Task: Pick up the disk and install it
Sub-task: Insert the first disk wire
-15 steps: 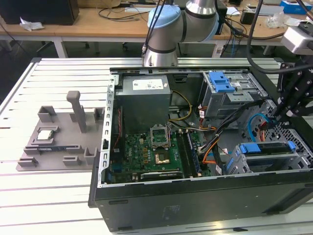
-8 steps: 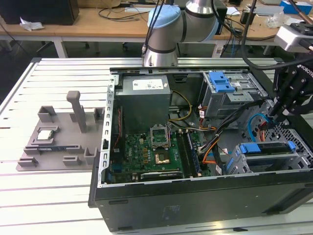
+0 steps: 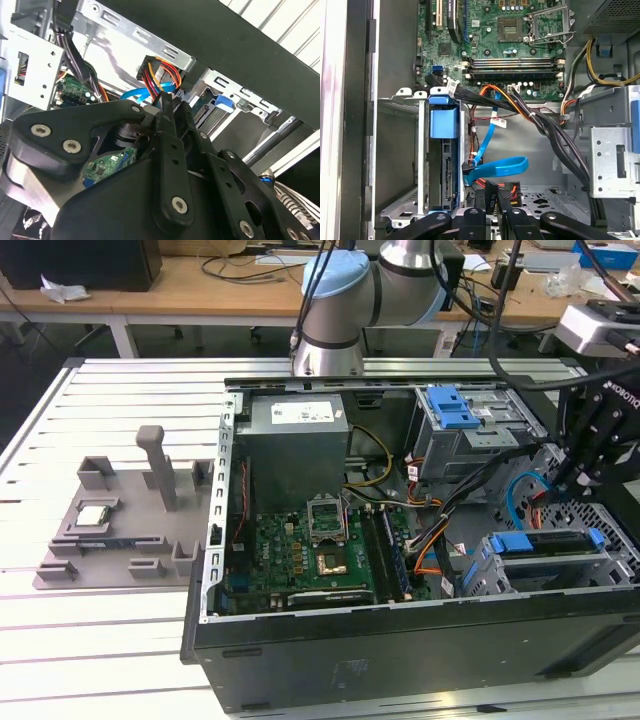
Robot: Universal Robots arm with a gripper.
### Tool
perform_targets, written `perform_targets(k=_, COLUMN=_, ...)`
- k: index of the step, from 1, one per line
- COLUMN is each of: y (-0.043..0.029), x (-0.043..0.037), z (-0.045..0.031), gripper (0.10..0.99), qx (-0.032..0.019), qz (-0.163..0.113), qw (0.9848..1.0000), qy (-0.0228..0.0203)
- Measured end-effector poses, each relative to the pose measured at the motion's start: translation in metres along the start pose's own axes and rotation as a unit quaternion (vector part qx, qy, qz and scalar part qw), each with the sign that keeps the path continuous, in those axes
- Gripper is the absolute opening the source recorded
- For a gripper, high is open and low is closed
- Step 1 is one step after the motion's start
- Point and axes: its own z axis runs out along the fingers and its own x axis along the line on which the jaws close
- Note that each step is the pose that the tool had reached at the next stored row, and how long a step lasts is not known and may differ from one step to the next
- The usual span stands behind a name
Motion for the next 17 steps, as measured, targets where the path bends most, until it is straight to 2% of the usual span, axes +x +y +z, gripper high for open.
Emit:
perform_targets(k=5, y=0.0002, x=0.0111, z=0.0009, gripper=0.239, qx=0.0000, qz=0.000, qw=1.0000, qy=0.0000)
perform_targets(k=11, y=0.0002, x=0.0116, z=0.0009, gripper=0.247, qx=0.0000, qz=0.000, qw=1.0000, qy=0.0000)
perform_targets(k=12, y=0.0002, x=0.0116, z=0.0009, gripper=0.314, qx=0.0000, qz=0.000, qw=1.0000, qy=0.0000)
perform_targets(k=15, y=0.0011, x=0.0124, z=-0.0106, gripper=0.314, qx=0.0006, qz=0.000, qw=1.0000, qy=0.0010)
perform_targets(k=17, y=0.0014, x=0.0119, z=-0.0123, gripper=0.314, qx=0.0008, qz=0.000, qw=1.0000, qy=0.0011)
